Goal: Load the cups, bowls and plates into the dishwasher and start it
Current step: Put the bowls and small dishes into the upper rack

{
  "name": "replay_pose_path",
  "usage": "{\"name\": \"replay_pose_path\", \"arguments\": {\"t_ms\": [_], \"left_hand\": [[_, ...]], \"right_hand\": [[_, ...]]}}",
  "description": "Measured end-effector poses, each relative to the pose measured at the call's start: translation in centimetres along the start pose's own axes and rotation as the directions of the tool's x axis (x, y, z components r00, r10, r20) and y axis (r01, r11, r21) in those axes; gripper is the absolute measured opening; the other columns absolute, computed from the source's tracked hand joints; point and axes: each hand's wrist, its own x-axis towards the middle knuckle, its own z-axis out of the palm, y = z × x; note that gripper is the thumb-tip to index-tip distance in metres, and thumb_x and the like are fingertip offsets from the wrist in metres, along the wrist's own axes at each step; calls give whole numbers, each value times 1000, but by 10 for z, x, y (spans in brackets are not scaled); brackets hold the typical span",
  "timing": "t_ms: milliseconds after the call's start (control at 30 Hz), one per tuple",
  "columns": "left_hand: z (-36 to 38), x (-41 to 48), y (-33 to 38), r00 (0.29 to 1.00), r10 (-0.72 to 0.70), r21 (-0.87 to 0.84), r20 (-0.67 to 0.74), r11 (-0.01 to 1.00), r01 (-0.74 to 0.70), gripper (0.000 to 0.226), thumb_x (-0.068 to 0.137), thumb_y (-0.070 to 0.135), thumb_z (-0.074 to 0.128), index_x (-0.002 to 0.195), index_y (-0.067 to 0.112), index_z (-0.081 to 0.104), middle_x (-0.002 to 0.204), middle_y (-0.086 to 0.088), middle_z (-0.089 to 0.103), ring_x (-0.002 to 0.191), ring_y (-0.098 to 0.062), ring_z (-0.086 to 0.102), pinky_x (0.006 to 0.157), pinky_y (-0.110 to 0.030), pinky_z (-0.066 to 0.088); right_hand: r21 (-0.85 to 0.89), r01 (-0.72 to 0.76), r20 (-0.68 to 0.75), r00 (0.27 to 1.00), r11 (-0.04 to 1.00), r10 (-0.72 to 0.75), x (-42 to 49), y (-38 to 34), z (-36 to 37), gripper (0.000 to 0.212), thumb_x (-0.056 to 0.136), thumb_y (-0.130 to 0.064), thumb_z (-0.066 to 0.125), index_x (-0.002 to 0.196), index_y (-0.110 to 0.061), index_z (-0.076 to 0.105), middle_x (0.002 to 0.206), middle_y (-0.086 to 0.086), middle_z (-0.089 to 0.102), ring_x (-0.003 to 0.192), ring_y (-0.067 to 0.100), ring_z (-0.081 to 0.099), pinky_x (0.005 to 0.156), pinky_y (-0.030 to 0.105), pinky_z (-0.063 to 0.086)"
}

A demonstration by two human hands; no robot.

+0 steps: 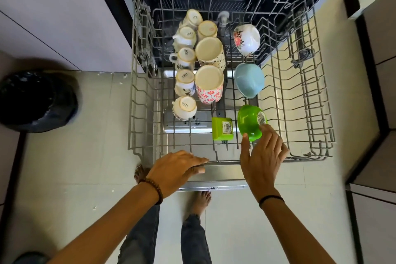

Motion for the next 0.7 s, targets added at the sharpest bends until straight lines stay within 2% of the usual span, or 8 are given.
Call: {"name": "replay_pose_path", "arguments": {"t_ms": [67,200,267,333,433,533,633,700], "left_hand": [[1,-1,1,1000,5,10,-17,1000,-4,63,87,61,16,142,41,39,139,11,52,128,-8,46,105,-27,38],[7,0,-3,993,48,30,-107,999,-45,52,96,55,20,142,41,39,138,11,53,125,-11,50,98,-31,46],[12,0,-6,980,79,64,-185,996,-68,56,95,57,13,136,41,48,125,11,64,111,-12,62,84,-32,55],[19,0,-10,961,116,74,-252,992,-100,55,98,56,12,127,40,56,111,12,70,94,-10,69,67,-28,60],[18,2,-16,948,134,69,-287,990,-119,53,100,54,15,121,38,60,102,14,72,83,-5,71,59,-22,59],[9,9,-18,940,144,80,-309,989,-125,56,100,56,13,122,36,61,101,12,73,84,-7,71,59,-22,59],[-5,21,-16,949,102,44,-300,995,-93,67,93,64,5,131,39,54,112,9,70,96,-11,68,75,-27,58],[-14,31,-19,944,91,59,-316,995,-76,59,93,62,13,133,42,50,115,10,68,99,-9,65,81,-25,55]], "right_hand": [[-42,28,-13,999,999,-29,1,1,2,45,98,-46,43,124,-10,52,129,5,56,115,25,52,98,45,33],[-60,119,-12,993,991,-120,5,6,3,43,97,-46,47,122,-12,55,130,3,56,113,23,53,97,45,34],[-57,151,-20,988,987,-152,7,8,3,42,96,-45,49,120,-11,56,130,3,57,112,23,54,96,45,36],[-58,175,-33,984,983,-177,8,8,4,42,96,-45,50,120,-11,57,129,3,57,112,22,54,96,45,36],[-60,188,-33,981,980,-190,11,6,7,44,95,-46,48,120,-11,58,129,3,58,112,22,55,95,44,36],[-61,199,-44,978,978,-202,18,4,11,45,96,-47,46,120,-11,58,129,4,59,112,24,56,95,43,36],[-59,219,-48,974,974,-222,38,1,15,46,96,-48,46,120,-10,57,128,5,59,110,25,56,91,42,39],[-66,236,-51,970,970,-239,54,-3,18,46,97,-48,44,120,-10,57,128,6,59,109,26,56,89,43,40]]}}
